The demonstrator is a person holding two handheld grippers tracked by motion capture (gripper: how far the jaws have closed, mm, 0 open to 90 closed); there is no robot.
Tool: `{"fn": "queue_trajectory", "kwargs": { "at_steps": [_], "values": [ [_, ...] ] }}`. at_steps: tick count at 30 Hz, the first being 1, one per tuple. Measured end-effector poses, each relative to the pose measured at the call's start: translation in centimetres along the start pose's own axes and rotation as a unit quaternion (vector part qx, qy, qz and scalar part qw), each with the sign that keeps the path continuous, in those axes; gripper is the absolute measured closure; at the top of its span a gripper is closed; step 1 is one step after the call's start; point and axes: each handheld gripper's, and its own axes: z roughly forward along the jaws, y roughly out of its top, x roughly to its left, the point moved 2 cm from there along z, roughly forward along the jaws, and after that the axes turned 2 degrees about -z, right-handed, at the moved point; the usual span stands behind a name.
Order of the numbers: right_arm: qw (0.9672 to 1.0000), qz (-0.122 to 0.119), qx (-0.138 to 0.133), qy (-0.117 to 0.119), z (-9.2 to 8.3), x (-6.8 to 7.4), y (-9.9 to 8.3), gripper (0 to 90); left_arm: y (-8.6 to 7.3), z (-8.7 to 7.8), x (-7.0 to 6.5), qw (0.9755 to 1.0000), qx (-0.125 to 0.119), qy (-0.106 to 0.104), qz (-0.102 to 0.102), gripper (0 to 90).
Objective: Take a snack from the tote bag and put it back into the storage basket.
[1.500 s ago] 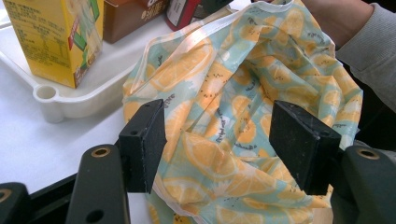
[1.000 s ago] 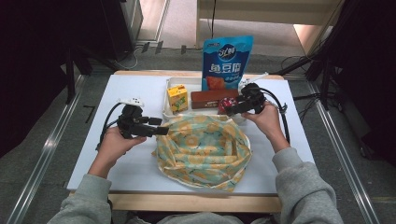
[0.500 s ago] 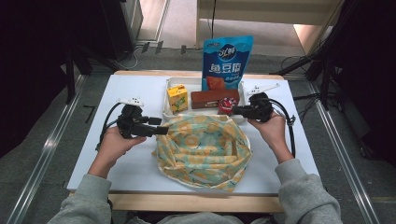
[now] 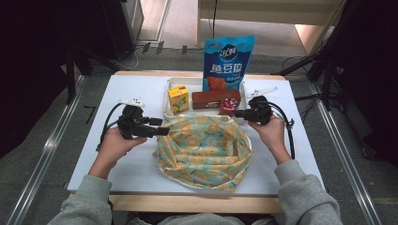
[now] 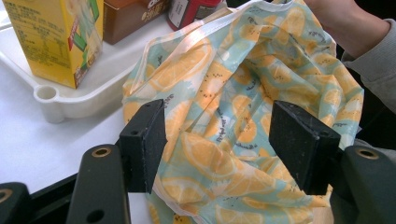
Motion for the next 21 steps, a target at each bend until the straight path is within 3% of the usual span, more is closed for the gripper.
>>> {"fn": "queue_trajectory", "kwargs": {
  "at_steps": [5,10,21],
  "values": [
    [0.9999,-0.001,0.001,0.015,0.0,0.2,0.0,90.0,0.0,0.1,0.0,1.0,0.0,0.0,0.0,37.6],
    [0.9998,-0.009,0.009,0.012,0.7,0.6,0.1,90.0,0.0,0.2,-0.1,1.0,0.001,-0.002,-0.001,37.6],
    [0.9996,0.023,0.001,-0.018,0.1,-1.5,-0.1,90.0,0.0,0.1,0.0,1.0,0.001,0.0,0.0,37.6]
  ]
}}
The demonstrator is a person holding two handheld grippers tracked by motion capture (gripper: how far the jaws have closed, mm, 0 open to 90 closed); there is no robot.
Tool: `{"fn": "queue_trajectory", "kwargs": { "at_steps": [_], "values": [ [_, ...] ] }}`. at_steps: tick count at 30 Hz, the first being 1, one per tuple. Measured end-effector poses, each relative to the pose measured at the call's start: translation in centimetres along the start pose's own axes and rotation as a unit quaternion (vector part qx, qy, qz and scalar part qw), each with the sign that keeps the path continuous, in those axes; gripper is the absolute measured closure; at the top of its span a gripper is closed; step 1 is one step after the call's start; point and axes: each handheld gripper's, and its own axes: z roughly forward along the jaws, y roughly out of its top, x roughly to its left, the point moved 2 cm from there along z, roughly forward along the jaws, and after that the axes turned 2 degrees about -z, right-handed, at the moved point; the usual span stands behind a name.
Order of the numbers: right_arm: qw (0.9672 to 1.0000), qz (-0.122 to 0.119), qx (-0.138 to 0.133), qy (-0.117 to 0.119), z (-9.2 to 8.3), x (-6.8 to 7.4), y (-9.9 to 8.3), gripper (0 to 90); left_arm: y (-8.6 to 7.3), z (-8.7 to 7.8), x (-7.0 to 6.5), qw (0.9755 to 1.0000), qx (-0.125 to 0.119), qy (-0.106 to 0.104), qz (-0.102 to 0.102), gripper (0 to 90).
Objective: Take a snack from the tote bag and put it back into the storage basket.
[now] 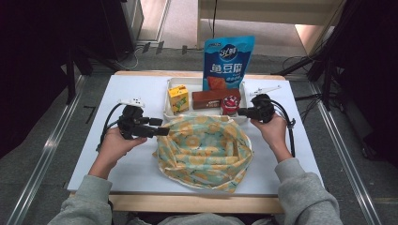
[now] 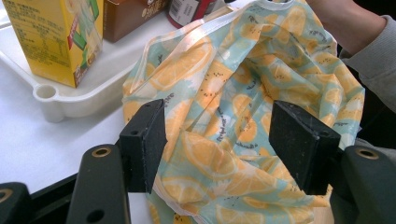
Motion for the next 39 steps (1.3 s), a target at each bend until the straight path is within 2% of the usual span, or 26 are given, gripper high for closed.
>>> {"fn": "queue_trajectory", "kwargs": {
  "at_steps": [3,8,13,16,22,25,28,34,39],
  "values": [
    [0.9999,0.014,-0.004,-0.007,-0.1,-0.9,-0.1,90.0,0.0,0.1,0.0,1.0,0.001,-0.001,-0.001,37.6],
    [0.9997,0.018,0.003,-0.014,0.4,-2.0,-0.1,90.0,0.0,0.2,0.0,1.0,0.003,-0.002,0.001,37.6],
    [0.9998,0.014,0.006,-0.015,0.5,-1.9,0.3,90.0,-0.1,0.0,0.1,1.0,-0.001,-0.002,-0.001,37.6],
    [0.9998,0.012,0.006,-0.012,0.1,-1.5,0.3,90.0,-0.1,-0.1,0.1,1.0,-0.001,0.0,-0.002,37.6],
    [0.9996,0.007,-0.023,0.013,-1.0,0.2,0.8,90.0,-0.1,-0.1,-0.1,1.0,-0.004,0.0,-0.002,37.7],
    [0.9992,-0.004,-0.027,0.028,-0.9,1.5,1.4,90.0,0.0,0.0,0.0,1.0,0.0,0.0,0.0,37.7],
    [0.9988,-0.014,-0.022,0.041,0.0,2.8,2.2,90.0,0.0,0.0,-0.1,1.0,0.001,-0.001,-0.001,37.7],
    [0.9991,-0.01,-0.009,0.04,2.5,4.0,2.9,90.0,-0.1,-0.1,0.0,1.0,-0.001,-0.003,0.0,37.7],
    [0.9996,0.0,-0.007,0.026,2.5,3.6,2.7,90.0,-0.1,-0.1,0.0,1.0,-0.004,-0.003,-0.002,37.7]
  ]
}}
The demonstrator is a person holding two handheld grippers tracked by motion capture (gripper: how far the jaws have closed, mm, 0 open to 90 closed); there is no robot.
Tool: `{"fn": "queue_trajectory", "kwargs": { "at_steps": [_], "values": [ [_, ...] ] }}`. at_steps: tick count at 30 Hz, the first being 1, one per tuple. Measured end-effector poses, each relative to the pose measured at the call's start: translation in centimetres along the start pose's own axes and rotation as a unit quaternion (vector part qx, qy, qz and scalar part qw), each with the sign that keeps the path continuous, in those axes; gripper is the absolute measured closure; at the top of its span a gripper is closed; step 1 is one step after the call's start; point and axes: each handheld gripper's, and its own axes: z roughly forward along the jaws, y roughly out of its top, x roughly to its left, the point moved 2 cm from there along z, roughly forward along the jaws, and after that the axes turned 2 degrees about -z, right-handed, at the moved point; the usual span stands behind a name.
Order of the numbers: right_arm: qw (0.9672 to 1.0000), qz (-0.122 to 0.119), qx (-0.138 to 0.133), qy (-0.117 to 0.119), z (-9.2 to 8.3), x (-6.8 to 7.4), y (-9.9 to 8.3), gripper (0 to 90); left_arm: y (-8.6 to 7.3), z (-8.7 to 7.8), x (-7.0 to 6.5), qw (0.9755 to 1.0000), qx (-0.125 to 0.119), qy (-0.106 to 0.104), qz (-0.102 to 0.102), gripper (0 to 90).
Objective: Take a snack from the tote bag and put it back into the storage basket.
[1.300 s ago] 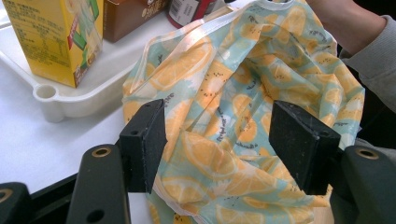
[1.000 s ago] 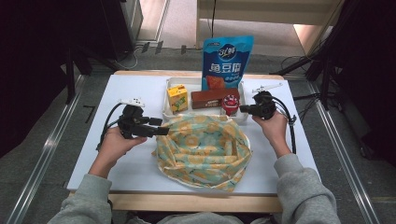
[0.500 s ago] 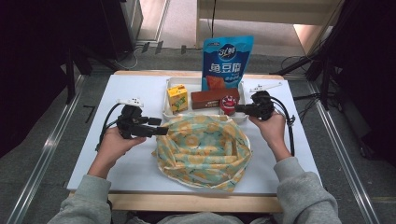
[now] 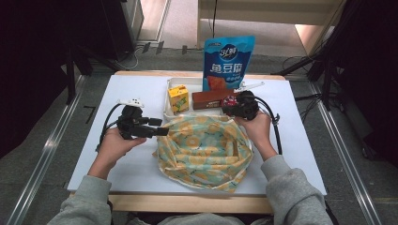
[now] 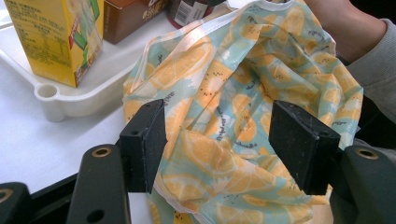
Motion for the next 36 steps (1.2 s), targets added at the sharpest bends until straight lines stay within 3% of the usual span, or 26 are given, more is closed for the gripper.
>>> {"fn": "queue_trajectory", "kwargs": {
  "at_steps": [12,20,23,29,36],
  "values": [
    [0.9998,0.01,-0.003,-0.019,-2.3,-1.9,-1.3,90.0,0.0,0.2,-0.1,1.0,0.004,-0.001,0.004,37.7],
    [0.9986,0.028,-0.007,-0.044,-4.0,-3.5,-2.3,90.0,0.0,0.2,-0.1,1.0,0.003,0.0,0.002,37.6],
    [0.9986,0.033,-0.012,-0.039,-4.3,-3.7,-2.5,90.0,0.0,0.2,-0.1,1.0,0.003,-0.001,0.003,37.7],
    [0.9992,0.022,-0.016,-0.03,-3.2,-2.4,-1.2,90.0,0.1,0.3,-0.2,1.0,0.005,-0.001,0.005,37.7],
    [0.9981,0.041,-0.018,-0.042,-0.9,-1.7,0.6,89.9,0.0,0.1,0.0,1.0,0.003,-0.002,0.001,37.6]
  ]
}}
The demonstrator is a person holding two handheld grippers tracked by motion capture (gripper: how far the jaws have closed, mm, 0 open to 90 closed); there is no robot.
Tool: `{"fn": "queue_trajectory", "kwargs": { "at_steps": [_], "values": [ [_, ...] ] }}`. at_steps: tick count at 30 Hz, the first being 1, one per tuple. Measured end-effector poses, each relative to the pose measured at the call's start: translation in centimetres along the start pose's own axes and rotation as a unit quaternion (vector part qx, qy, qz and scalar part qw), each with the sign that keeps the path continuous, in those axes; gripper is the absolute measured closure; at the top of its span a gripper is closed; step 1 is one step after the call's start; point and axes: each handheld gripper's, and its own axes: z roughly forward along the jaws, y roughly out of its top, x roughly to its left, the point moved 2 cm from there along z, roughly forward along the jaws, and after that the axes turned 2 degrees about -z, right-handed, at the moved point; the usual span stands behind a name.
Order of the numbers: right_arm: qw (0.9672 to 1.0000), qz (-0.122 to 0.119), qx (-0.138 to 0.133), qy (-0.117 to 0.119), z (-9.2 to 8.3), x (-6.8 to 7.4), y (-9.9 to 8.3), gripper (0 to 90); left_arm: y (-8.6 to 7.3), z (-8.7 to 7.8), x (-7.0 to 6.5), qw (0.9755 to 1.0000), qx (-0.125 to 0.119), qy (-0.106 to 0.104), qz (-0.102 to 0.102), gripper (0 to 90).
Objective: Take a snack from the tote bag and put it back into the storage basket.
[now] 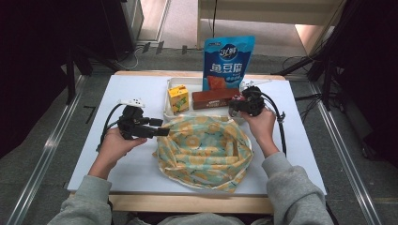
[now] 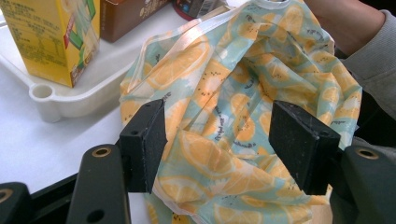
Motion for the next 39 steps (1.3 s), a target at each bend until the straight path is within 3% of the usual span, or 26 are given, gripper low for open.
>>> {"fn": "queue_trajectory", "kwargs": {
  "at_steps": [10,14,22,25,29,31,32,39],
  "values": [
    [0.9999,0.009,0.009,-0.005,-0.3,-0.4,-0.8,90.0,0.0,0.0,-0.1,1.0,-0.001,-0.001,0.002,37.7],
    [0.9999,0.003,0.009,-0.011,-1.0,-0.5,-1.3,90.0,0.0,0.0,-0.1,1.0,-0.001,0.0,0.003,37.7],
    [0.9998,0.014,0.003,-0.015,-2.5,-1.8,-2.1,90.0,0.1,0.0,-0.2,1.0,0.001,0.0,0.005,37.6],
    [0.9998,0.014,-0.009,-0.008,-2.8,-1.7,-1.9,90.0,0.1,0.1,-0.2,1.0,0.0,0.0,0.006,37.7],
    [0.9996,0.007,-0.02,-0.018,-2.7,-1.7,-0.4,90.0,0.1,0.2,-0.2,1.0,0.0,-0.001,0.006,37.7],
    [0.9994,0.011,-0.019,-0.025,-2.3,-2.4,0.5,90.0,0.1,0.2,-0.2,1.0,0.001,-0.002,0.006,37.7],
    [0.999,0.028,-0.024,-0.025,-1.9,-3.3,1.2,90.0,0.1,0.1,-0.1,1.0,0.001,-0.003,0.008,37.7],
    [0.9968,0.048,-0.026,-0.058,-1.5,-5.9,2.0,90.0,0.0,-0.2,0.1,1.0,-0.003,-0.003,0.002,37.8]
  ]
}}
